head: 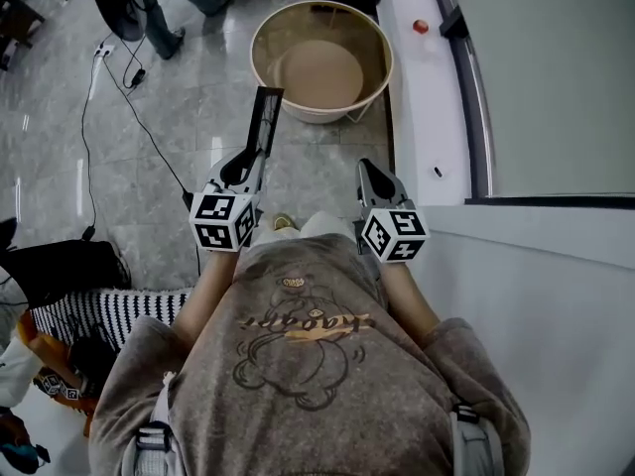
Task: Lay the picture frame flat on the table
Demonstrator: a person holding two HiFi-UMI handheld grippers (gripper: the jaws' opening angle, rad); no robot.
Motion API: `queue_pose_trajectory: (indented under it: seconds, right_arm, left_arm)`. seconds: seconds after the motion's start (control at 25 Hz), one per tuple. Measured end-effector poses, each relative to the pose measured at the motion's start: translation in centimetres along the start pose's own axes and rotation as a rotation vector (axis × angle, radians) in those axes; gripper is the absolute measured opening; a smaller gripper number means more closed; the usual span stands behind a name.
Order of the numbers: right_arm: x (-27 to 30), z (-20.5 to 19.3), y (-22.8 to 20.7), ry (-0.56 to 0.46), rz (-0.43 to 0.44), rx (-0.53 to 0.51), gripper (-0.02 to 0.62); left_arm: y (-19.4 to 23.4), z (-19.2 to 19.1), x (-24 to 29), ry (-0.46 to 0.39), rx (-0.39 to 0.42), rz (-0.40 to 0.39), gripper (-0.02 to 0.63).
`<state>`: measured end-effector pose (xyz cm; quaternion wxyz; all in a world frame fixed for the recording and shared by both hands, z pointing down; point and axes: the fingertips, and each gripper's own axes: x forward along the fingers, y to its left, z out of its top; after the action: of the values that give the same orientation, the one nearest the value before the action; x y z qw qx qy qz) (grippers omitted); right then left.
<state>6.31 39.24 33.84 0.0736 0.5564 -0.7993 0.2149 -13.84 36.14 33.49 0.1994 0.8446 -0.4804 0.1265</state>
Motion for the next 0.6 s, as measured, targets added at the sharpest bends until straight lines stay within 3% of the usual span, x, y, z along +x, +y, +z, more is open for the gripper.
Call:
queue_pose_trajectory:
  seconds: [0.6]
  right_arm:
    - [4.6, 1.2, 0.4, -0.015, -0.016, 0.017, 0.020]
  left_arm:
    - [3.2, 1.3, 3.2, -0.002, -0.029, -0.029, 0.077]
